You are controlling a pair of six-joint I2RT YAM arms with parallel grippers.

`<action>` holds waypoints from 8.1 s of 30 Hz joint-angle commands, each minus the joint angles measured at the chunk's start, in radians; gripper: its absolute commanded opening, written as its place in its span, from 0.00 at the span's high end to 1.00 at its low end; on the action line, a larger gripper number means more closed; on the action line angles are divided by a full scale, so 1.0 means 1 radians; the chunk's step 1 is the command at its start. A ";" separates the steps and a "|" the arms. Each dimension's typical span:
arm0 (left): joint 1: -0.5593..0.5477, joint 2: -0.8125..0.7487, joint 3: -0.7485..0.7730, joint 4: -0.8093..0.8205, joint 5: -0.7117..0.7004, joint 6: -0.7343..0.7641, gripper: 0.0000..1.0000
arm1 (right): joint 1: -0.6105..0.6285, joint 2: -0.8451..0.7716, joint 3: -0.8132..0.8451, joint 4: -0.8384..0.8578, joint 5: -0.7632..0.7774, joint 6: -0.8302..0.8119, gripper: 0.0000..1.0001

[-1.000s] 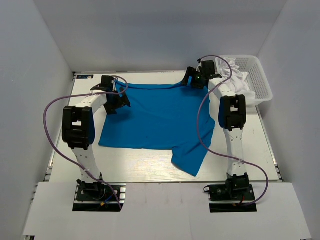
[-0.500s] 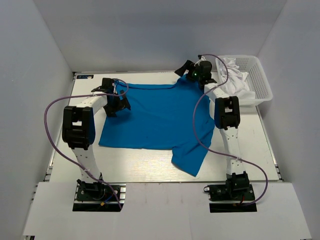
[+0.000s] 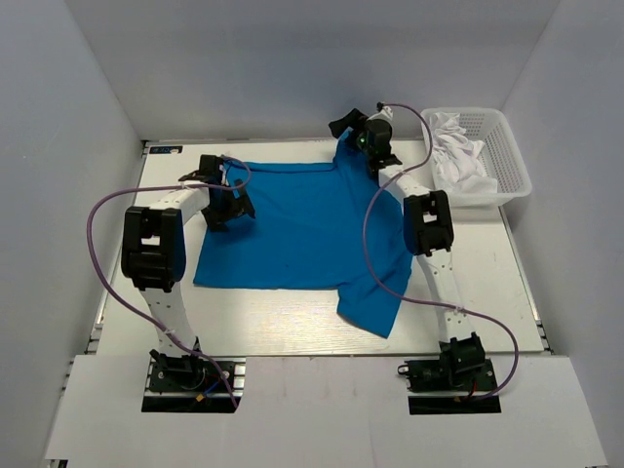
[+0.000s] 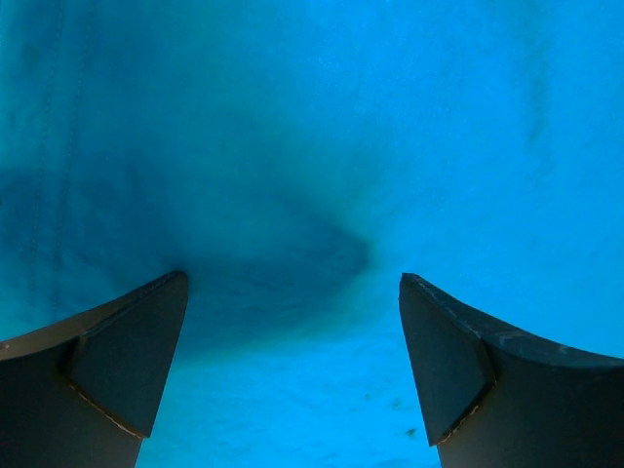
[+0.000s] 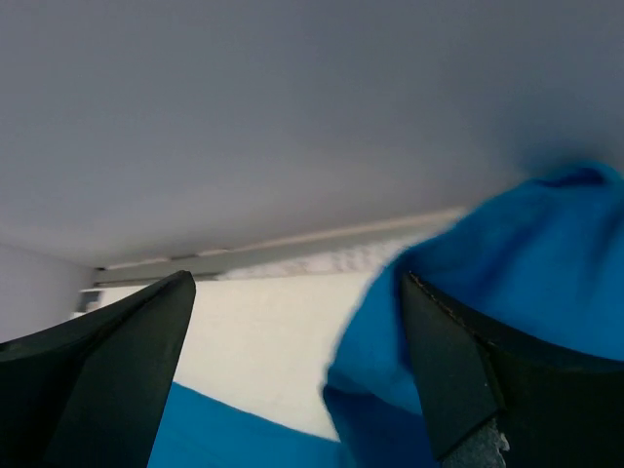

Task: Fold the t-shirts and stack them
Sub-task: Flatten out the tshirt, then grap the side of the flattened tshirt closest away from the robot with both arms, then fold the flattened tshirt in 1/3 of the way

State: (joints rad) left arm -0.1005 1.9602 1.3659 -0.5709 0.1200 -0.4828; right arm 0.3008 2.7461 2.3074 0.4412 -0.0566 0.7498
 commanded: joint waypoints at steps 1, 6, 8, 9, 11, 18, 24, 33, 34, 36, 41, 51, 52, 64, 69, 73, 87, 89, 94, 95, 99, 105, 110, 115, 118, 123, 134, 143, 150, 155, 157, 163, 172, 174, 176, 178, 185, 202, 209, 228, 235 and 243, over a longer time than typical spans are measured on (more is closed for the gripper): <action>-0.002 -0.043 -0.016 -0.006 -0.019 0.016 0.00 | -0.034 -0.138 -0.037 -0.221 0.127 -0.063 0.10; -0.002 -0.067 -0.062 -0.006 -0.057 0.016 0.00 | -0.029 -0.180 -0.019 -0.386 0.238 -0.208 0.10; 0.007 -0.076 -0.071 -0.020 -0.085 0.016 0.00 | -0.032 -0.184 0.000 -0.404 0.248 -0.234 0.10; 0.007 -0.076 -0.071 -0.030 -0.085 0.004 0.00 | -0.032 -0.186 -0.014 -0.415 0.248 -0.239 0.10; 0.007 -0.076 -0.094 -0.030 -0.097 -0.007 0.00 | -0.034 -0.210 -0.048 -0.426 0.233 -0.276 0.10; 0.019 -0.086 -0.077 -0.050 -0.115 -0.037 0.00 | -0.034 -0.232 -0.083 -0.554 0.083 -0.348 0.10; 0.019 -0.112 -0.145 -0.080 -0.135 -0.074 0.00 | -0.042 -0.270 -0.195 -0.607 0.081 -0.330 0.10; 0.019 -0.181 -0.174 -0.089 -0.145 -0.074 0.00 | -0.068 -0.305 -0.253 -0.624 0.138 -0.271 0.10; 0.019 -0.191 -0.174 -0.089 -0.145 -0.074 0.00 | -0.071 -0.307 -0.256 -0.624 0.139 -0.273 0.10; 0.010 -0.201 -0.174 -0.075 -0.145 -0.074 0.00 | -0.077 -0.309 -0.250 -0.604 0.086 -0.297 0.10; 0.010 -0.188 -0.030 -0.072 -0.123 -0.053 0.00 | -0.063 -0.315 -0.120 -0.608 -0.095 -0.464 0.10; 0.019 -0.349 -0.020 -0.257 -0.229 -0.187 0.00 | -0.026 -0.777 -0.478 -0.752 -0.072 -0.505 0.10; 0.019 -0.413 -0.092 -0.247 -0.218 -0.188 0.00 | -0.026 -0.814 -0.521 -0.774 -0.052 -0.486 0.10; 0.019 -0.532 -0.321 -0.159 -0.194 -0.253 0.00 | -0.028 -1.579 -1.459 -0.883 -0.020 -0.261 0.10; 0.019 -0.532 -0.336 -0.181 -0.207 -0.267 0.00 | -0.020 -1.496 -1.577 -0.741 -0.206 -0.196 0.10; 0.019 -0.575 -0.366 -0.237 -0.270 -0.331 0.00 | -0.022 -1.410 -1.614 -0.699 -0.161 -0.190 0.10; 0.028 -0.690 -0.538 -0.284 -0.266 -0.428 0.00 | -0.057 -1.428 -1.741 -0.803 0.034 -0.142 0.10; 0.028 -0.678 -0.538 -0.293 -0.266 -0.428 0.00 | -0.060 -1.447 -1.741 -0.887 0.047 -0.119 0.10; 0.028 -0.702 -0.538 -0.284 -0.266 -0.438 0.00 | -0.052 -1.551 -1.758 -0.934 0.009 -0.124 0.10; 0.028 -0.713 -0.538 -0.284 -0.266 -0.438 0.00 | -0.054 -1.577 -1.755 -0.921 0.000 -0.147 0.10; 0.028 -0.722 -0.559 -0.314 -0.275 -0.447 0.00 | -0.032 -1.643 -1.631 -0.941 -0.051 -0.294 0.10; 0.028 -0.731 -0.584 -0.392 -0.338 -0.497 0.00 | 0.101 -1.666 -1.456 -1.125 -0.015 -0.417 0.10; 0.038 -0.731 -0.640 -0.365 -0.347 -0.537 0.00 | 0.245 -1.675 -1.490 -1.237 -0.008 -0.328 0.10; 0.048 -0.712 -0.694 -0.296 -0.365 -0.577 0.18 | 0.314 -1.726 -1.557 -1.331 0.032 -0.239 0.10; 0.048 -0.702 -0.728 -0.227 -0.355 -0.586 0.28 | 0.350 -1.728 -1.617 -1.346 0.005 -0.196 0.10; 0.048 -0.692 -0.787 -0.152 -0.345 -0.599 0.43 | 0.406 -1.728 -1.686 -1.311 -0.035 -0.149 0.10; 0.048 -0.730 -0.806 -0.122 -0.316 -0.579 1.00 | 0.500 -1.589 -1.738 -1.217 0.011 -0.067 0.17; 0.048 -0.761 -0.806 -0.113 -0.295 -0.534 1.00 | 0.512 -1.526 -1.761 -1.133 0.000 -0.023 0.54; 0.048 -0.816 -0.775 -0.161 -0.304 -0.516 1.00 | 0.514 -1.612 -1.751 -1.208 -0.054 0.040 1.00; 0.048 -0.857 -0.755 -0.194 -0.301 -0.516 1.00 | 0.511 -1.744 -1.651 -1.331 -0.075 0.080 1.00; 0.048 -0.868 -0.743 -0.195 -0.292 -0.516 1.00 | 0.505 -1.761 -1.610 -1.386 0.000 0.079 1.00; 0.048 -0.859 -0.654 -0.195 -0.283 -0.516 1.00 | 0.495 -1.662 -1.375 -1.377 0.207 0.019 1.00; 0.048 -0.747 -0.515 -0.185 -0.284 -0.496 1.00 | 0.367 -1.514 -1.192 -1.336 0.371 -0.067 1.00; 0.048 -0.687 -0.478 -0.185 -0.284 -0.496 1.00 | 0.316 -1.478 -1.157 -1.322 0.374 -0.095 1.00; 0.048 -0.649 -0.433 -0.185 -0.284 -0.487 1.00 | 0.284 -1.458 -1.122 -1.285 0.359 -0.116 1.00; 0.048 -0.600 -0.395 -0.173 -0.284 -0.487 1.00 | 0.248 -1.418 -1.087 -1.242 0.337 -0.145 1.00; 0.048 -0.436 -0.248 -0.138 -0.275 -0.487 1.00 | 0.130 -1.258 -0.947 -1.224 0.299 -0.230 1.00; 0.067 -0.124 0.117 -0.241 -0.368 -0.464 1.00 | -0.048 -1.016 -0.754 -1.133 0.098 -0.365 1.00; 0.076 -0.049 0.160 -0.241 -0.341 -0.464 1.00 | -0.086 -0.953 -0.706 -1.078 0.034 -0.415 1.00; 0.094 0.083 0.354 -0.293 -0.350 -0.442 0.00 | -0.164 -0.586 -0.357 -1.108 -0.011 -0.471 0.53; 0.104 0.003 0.378 -0.311 -0.372 -0.451 0.00 | -0.170 -0.660 -0.425 -1.118 -0.089 -0.471 0.10; 0.104 -0.082 0.276 -0.224 -0.294 -0.389 0.00 | -0.146 -0.919 -0.739 -1.053 -0.274 -0.549 0.10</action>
State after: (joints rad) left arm 0.0002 1.9724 1.6920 -0.8516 -0.2241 -0.9066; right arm 0.1371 1.8881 1.6203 -0.6472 -0.2207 0.2363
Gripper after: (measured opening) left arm 0.993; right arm 0.904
